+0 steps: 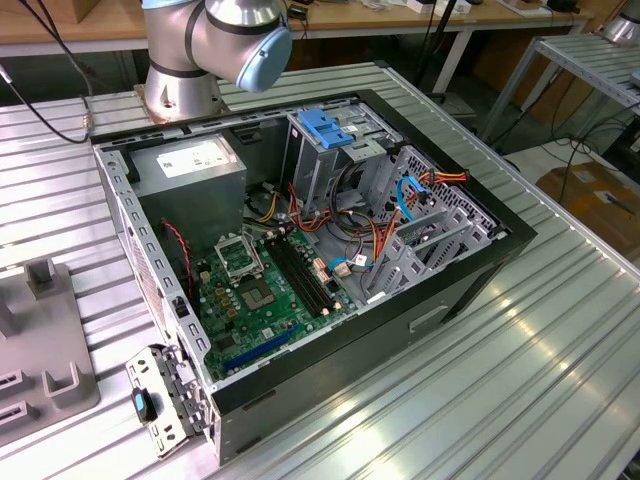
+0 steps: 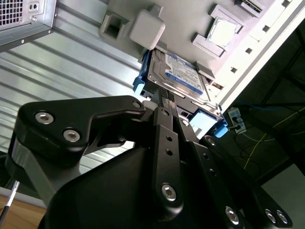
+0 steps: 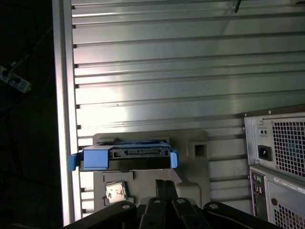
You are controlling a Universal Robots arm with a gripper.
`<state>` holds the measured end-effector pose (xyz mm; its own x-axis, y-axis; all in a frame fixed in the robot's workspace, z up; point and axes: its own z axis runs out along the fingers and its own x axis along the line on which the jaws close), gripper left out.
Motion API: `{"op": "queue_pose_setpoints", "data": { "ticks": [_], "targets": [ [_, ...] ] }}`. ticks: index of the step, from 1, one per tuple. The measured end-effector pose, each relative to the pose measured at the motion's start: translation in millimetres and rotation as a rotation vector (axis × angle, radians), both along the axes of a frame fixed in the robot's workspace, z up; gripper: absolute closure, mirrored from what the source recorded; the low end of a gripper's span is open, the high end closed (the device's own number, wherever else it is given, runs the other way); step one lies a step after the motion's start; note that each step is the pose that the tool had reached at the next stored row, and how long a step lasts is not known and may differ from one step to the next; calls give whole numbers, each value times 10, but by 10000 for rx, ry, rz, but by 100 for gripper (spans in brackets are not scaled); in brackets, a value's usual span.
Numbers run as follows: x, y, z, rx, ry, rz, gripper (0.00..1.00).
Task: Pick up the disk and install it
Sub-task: 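Reach for the disk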
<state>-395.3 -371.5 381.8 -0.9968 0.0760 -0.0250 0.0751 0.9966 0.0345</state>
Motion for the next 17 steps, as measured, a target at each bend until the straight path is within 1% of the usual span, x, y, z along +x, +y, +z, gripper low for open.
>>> {"op": "queue_pose_setpoints", "data": {
  "ticks": [3, 5, 8, 10, 11, 17],
  "targets": [
    [-35, 7, -2, 0, 0, 0, 89],
    [-93, 23, -5, 0, 0, 1, 89],
    [-165, 59, -17, -12, 0, 0, 89],
    [-184, 73, -25, -27, 9, -1, 89],
    [-201, 86, -33, -43, 23, 0, 89],
    [-209, 89, -37, -47, 26, 0, 89]
  ]
}}
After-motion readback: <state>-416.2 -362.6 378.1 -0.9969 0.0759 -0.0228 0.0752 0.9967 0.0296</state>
